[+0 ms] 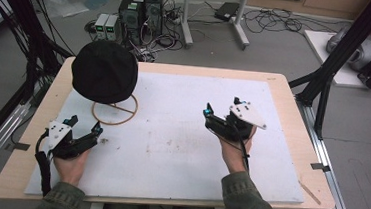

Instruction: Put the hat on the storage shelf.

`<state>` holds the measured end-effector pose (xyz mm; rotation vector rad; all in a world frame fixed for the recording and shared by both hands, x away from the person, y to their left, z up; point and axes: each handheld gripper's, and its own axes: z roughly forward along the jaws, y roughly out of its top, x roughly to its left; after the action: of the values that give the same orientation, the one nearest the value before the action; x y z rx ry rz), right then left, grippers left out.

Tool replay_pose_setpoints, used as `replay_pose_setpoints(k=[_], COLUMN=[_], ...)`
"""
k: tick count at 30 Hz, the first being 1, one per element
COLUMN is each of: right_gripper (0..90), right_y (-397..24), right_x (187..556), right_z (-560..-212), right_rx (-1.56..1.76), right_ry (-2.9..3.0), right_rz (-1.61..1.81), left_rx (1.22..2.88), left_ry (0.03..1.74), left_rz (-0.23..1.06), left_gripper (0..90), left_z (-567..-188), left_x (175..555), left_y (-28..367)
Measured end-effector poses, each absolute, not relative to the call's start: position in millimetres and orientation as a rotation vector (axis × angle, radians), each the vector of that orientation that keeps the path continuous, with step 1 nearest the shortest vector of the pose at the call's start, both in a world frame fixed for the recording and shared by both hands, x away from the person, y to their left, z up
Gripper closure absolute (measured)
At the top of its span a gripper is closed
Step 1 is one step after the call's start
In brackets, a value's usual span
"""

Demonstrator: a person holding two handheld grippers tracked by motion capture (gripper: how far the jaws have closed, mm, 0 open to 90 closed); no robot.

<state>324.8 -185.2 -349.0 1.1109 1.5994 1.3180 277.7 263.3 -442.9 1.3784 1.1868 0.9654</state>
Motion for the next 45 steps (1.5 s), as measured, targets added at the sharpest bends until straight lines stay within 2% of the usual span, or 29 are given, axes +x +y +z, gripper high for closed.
replay_pose_setpoints(k=[9, 18, 45], right_gripper=[11.8, 11.7, 11.7], right_y=[-236.5, -256.0, -257.8], right_x=[308.2, 303.9, 308.3], right_z=[-388.4, -414.7, -418.8], right_rx=[1.221, 1.275, 1.324], right_ry=[1.463, 1.370, 1.367], right_rz=[1.303, 1.235, 1.250], left_rx=[1.383, 1.367, 1.357], left_ry=[1.181, 1.200, 1.219], left_rz=[0.978, 1.011, 1.020], left_gripper=[18.5, 18.3, 17.9], left_z=[-442.4, -441.9, -442.1], left_x=[277.3, 275.8, 272.4], left_y=[260.0, 261.1, 263.8])
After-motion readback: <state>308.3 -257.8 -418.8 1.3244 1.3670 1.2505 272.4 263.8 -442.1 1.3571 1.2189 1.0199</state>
